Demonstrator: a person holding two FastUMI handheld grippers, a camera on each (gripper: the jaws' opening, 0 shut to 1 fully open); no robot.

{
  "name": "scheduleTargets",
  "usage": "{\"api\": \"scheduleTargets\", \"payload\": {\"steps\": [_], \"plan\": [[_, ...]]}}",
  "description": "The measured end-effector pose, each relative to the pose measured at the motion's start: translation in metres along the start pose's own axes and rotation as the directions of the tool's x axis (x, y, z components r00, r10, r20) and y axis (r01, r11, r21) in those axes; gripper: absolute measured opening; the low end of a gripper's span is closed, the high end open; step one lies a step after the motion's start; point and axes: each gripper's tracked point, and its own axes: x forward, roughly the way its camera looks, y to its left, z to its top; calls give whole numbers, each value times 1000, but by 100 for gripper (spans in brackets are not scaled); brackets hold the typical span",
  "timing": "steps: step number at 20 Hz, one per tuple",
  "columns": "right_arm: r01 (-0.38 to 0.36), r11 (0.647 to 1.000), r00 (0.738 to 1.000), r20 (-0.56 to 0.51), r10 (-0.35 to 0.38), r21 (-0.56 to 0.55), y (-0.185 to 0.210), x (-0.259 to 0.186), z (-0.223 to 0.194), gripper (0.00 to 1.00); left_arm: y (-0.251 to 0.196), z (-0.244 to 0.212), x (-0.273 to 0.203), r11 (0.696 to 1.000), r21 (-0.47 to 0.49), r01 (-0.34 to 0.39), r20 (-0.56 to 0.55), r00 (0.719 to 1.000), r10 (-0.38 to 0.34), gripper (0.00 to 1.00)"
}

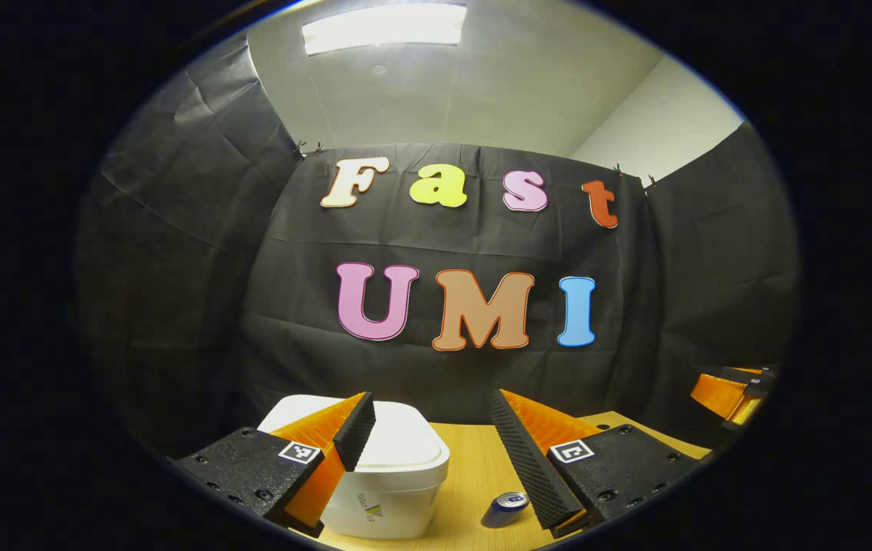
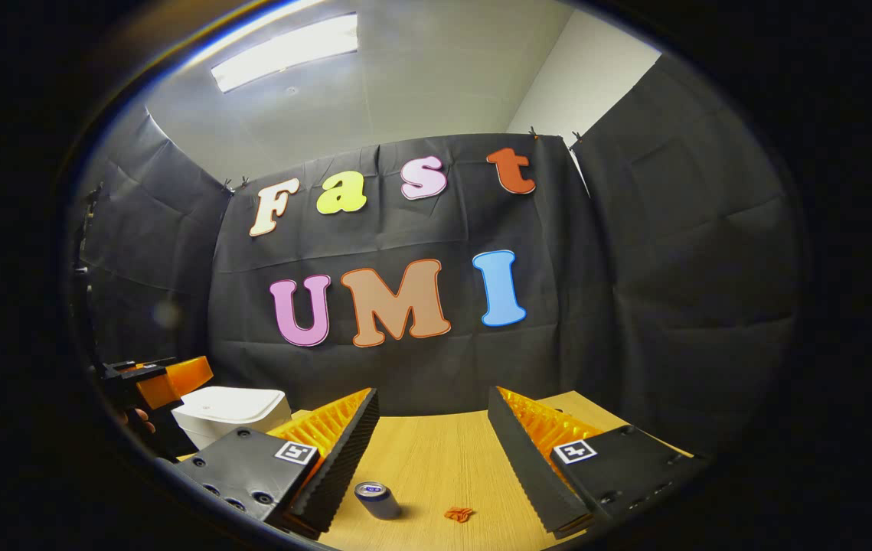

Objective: Press the lid of the desktop garbage bin to open it, pick up the crumpled paper on the desktop and throw it into the bin, then pick up the pop can on the desktop and drop it into the bin, and finally close the garbage bin lid.

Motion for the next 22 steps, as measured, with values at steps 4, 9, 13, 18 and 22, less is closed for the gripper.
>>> {"api": "scheduleTargets", "payload": {"steps": [4, 9, 13, 18, 22], "plan": [[-12, 1000, 1000, -13, 12, 21, 4, 4, -4, 96, 2, 3, 0, 1000, 26, -4, 1, 1000, 4, 92], [-40, 999, 999, -11, 40, 18, 14, 11, -6, 96, 8, 8, -1, 999, 48, -17, 12, 1000, 16, 92], [-60, 998, 998, -18, 60, 1, 20, 14, -8, 96, 11, 6, 0, 999, 44, -27, 9, 1000, 26, 92], [-56, 998, 998, -10, 55, -6, 15, 16, -5, 96, 13, 2, 1, 999, 32, -40, 1, 999, 40, 92], [-48, 999, 999, -11, 48, 9, 10, 17, -6, 96, 12, 0, 2, 999, 31, -44, -7, 999, 44, 92]]}}
